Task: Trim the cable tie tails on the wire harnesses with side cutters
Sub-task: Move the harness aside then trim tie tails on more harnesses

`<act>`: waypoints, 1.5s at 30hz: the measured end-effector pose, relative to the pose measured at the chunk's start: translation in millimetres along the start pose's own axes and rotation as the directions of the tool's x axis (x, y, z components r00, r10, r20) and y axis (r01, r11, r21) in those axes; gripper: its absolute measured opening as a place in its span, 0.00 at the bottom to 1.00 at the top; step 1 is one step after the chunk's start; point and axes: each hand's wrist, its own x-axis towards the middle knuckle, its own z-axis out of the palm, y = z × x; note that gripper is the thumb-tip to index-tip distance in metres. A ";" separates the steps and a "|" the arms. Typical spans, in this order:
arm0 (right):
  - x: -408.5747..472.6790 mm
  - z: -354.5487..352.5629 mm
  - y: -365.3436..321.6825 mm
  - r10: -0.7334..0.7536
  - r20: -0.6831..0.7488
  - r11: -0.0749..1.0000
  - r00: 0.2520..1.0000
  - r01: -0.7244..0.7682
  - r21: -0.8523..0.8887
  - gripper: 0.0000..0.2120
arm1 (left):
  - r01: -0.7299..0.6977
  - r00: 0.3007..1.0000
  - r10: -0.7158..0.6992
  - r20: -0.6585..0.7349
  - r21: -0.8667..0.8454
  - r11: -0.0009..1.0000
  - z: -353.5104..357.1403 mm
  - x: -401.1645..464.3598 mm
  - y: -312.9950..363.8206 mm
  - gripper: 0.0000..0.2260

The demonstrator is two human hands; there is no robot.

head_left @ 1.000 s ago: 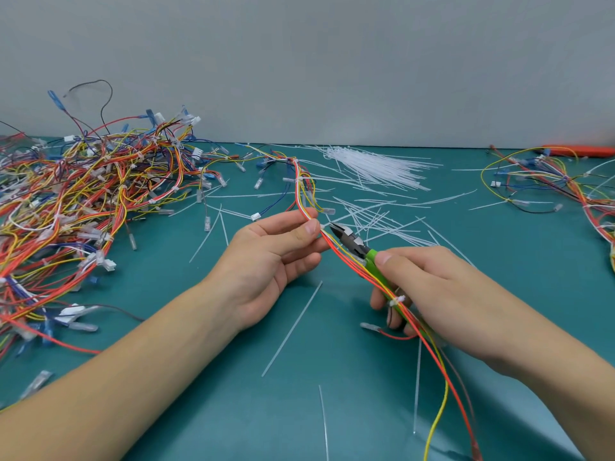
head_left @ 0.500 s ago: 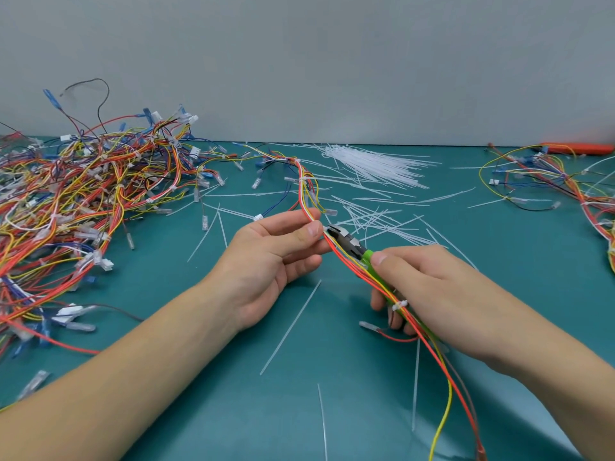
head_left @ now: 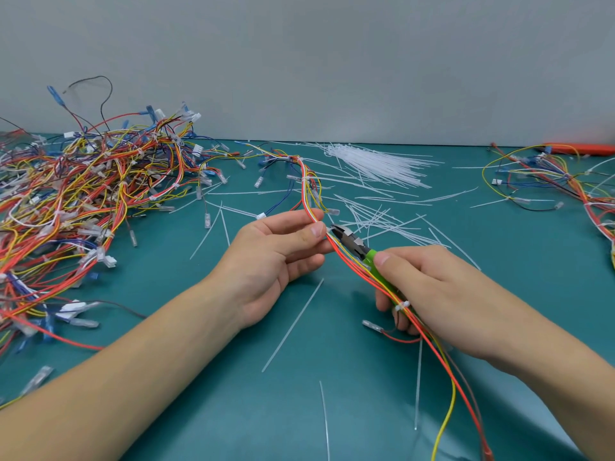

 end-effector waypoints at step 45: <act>7.0 7.4 9.3 -0.141 -0.026 0.754 0.990 0.124 0.645 0.10 | 0.062 0.936 -0.214 0.280 0.467 0.882 2.1 -13.4 8.5 0.12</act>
